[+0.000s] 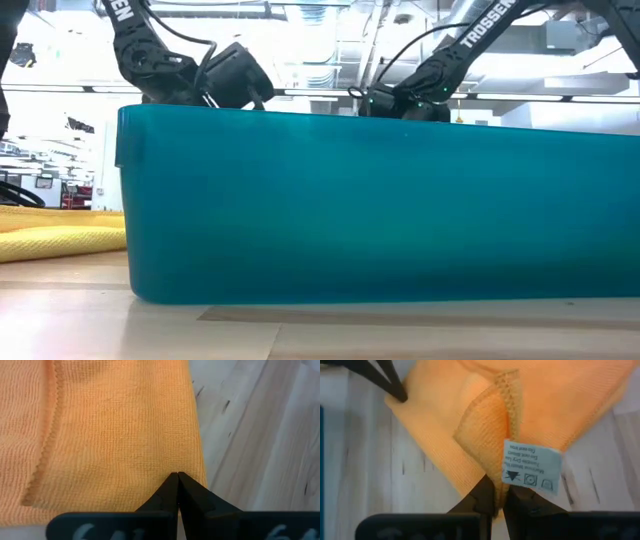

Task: Fold microfiber towels
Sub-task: Fold the orange microfiber towel

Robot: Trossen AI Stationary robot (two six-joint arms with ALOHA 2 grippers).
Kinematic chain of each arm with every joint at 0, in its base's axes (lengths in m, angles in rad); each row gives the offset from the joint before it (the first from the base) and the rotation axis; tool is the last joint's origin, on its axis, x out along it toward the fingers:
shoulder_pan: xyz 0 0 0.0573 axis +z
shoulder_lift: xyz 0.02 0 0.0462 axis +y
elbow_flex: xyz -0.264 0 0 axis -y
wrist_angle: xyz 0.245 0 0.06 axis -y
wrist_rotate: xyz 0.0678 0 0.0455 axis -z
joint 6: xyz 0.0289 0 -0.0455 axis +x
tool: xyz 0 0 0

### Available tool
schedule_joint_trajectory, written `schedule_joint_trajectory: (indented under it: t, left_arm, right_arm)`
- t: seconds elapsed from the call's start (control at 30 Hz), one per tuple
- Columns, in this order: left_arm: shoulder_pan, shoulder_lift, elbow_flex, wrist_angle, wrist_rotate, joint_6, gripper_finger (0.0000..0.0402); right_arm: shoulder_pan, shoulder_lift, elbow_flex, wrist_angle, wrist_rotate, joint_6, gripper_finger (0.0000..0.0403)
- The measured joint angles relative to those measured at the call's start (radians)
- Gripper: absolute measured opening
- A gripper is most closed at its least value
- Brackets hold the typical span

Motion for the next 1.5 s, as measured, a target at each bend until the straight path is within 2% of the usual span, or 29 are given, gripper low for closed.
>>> schedule_joint_trajectory:
  t: [0.17, 0.3, 0.37, 0.57, 0.77, 1.0, 1.17, 1.3, 1.5]
  left_arm:
    - [-0.001, 0.000, 0.000, -0.013, 0.008, -0.008, 0.0000]
    - [-0.002, -0.018, 0.006, -0.034, 0.021, -0.033, 0.0000]
    - [-0.003, -0.040, 0.012, -0.053, 0.022, -0.027, 0.0000]
    - [0.007, -0.154, 0.044, -0.081, -0.092, 0.007, 0.0000]
    - [0.040, -0.152, 0.046, -0.084, -0.204, 0.047, 0.0000]
    - [0.074, -0.047, 0.047, -0.081, -0.086, 0.052, 0.0000]
    - [0.056, 0.016, 0.051, -0.107, -0.069, -0.008, 0.0000]
    - [0.040, 0.018, 0.051, -0.129, -0.085, -0.018, 0.0000]
    - [0.038, 0.013, 0.050, -0.141, -0.066, -0.018, 0.0000]
  right_arm:
    - [-0.038, 0.000, 0.000, 0.014, -0.031, -0.018, 0.0056]
    - [-0.067, 0.000, 0.000, 0.009, -0.133, -0.018, 0.0060]
    - [-0.080, 0.000, 0.000, 0.008, -0.145, -0.014, 0.0069]
    - [-0.122, -0.010, 0.000, 0.016, -0.182, -0.011, 0.0108]
    - [-0.120, -0.012, 0.000, 0.053, -0.352, -0.027, 0.0131]
    - [-0.051, -0.005, 0.000, 0.108, -0.324, -0.068, 0.0131]
    - [0.002, -0.004, -0.045, 0.205, -0.109, -0.155, 0.0117]
    - [0.004, -0.003, -0.099, 0.322, -0.014, -0.158, 0.0104]
    - [-0.003, -0.003, -0.182, 0.396, -0.006, -0.157, 0.0080]
